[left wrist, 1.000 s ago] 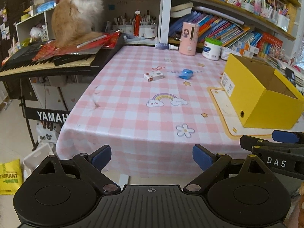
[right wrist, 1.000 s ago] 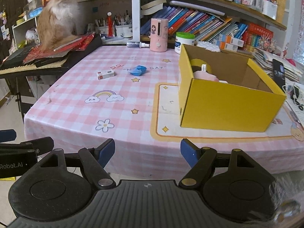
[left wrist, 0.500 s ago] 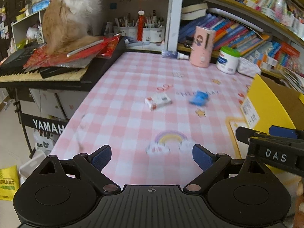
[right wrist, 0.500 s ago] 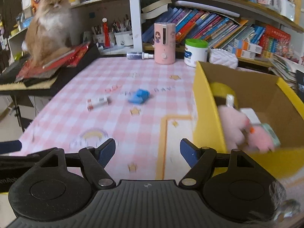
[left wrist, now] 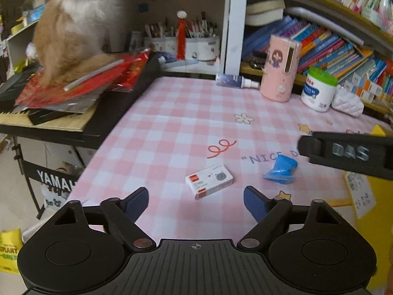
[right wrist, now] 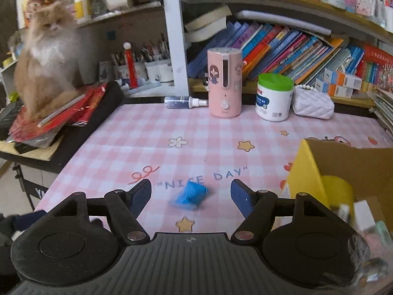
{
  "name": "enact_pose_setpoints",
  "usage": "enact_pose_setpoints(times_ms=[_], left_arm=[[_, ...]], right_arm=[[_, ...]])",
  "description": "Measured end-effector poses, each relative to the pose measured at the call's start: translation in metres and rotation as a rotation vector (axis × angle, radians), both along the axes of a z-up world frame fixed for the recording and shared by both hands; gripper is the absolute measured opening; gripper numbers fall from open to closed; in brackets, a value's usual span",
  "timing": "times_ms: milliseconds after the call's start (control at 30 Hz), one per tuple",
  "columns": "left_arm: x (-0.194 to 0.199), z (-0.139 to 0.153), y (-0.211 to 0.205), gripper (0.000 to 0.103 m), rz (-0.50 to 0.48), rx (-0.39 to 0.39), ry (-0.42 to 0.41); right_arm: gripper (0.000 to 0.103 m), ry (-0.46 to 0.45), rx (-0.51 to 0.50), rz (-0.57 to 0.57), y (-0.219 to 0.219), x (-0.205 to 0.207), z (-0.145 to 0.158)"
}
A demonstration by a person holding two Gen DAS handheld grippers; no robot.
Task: Organize objects
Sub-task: 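Withdraw both tools from the box and move toward the small white box, then grasp the small white staple box with the left tool while the right tool grasps the blue eraser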
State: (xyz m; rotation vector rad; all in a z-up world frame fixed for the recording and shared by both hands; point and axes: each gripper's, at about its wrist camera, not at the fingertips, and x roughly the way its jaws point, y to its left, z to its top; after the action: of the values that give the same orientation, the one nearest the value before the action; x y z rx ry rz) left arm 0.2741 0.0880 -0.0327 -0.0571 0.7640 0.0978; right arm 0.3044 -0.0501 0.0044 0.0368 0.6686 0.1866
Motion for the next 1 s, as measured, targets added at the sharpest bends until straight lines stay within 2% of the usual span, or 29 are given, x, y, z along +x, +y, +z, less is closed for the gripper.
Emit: enact_pose_setpoints(times_ms=[133, 333, 467, 500, 600, 767, 1000], left_arm=[[0.020, -0.013, -0.005, 0.079, 0.000, 0.005, 0.023], [0.045, -0.030, -0.010, 0.073, 0.017, 0.029, 0.055], [0.056, -0.038, -0.012, 0.071, 0.024, 0.036, 0.074], [0.059, -0.040, -0.013, 0.068, 0.027, 0.041, 0.081], [0.060, -0.043, -0.012, 0.060, 0.031, 0.027, 0.087], [0.055, -0.041, -0.005, 0.059, 0.031, 0.003, 0.087], [0.021, -0.014, 0.013, 0.059, 0.060, -0.044, 0.038]], right_arm=[[0.069, 0.075, -0.027, -0.019, 0.009, 0.036, -0.019], [0.063, 0.245, 0.006, -0.049, 0.008, 0.079, -0.053], [0.061, 0.261, -0.002, -0.026, 0.011, 0.084, -0.061], [0.060, 0.264, -0.003, -0.020, 0.011, 0.084, -0.062], [0.052, 0.278, -0.010, 0.000, 0.012, 0.086, -0.067], [0.031, 0.276, -0.021, 0.047, 0.014, 0.088, -0.071], [0.027, 0.235, 0.032, 0.077, 0.011, 0.074, -0.053]])
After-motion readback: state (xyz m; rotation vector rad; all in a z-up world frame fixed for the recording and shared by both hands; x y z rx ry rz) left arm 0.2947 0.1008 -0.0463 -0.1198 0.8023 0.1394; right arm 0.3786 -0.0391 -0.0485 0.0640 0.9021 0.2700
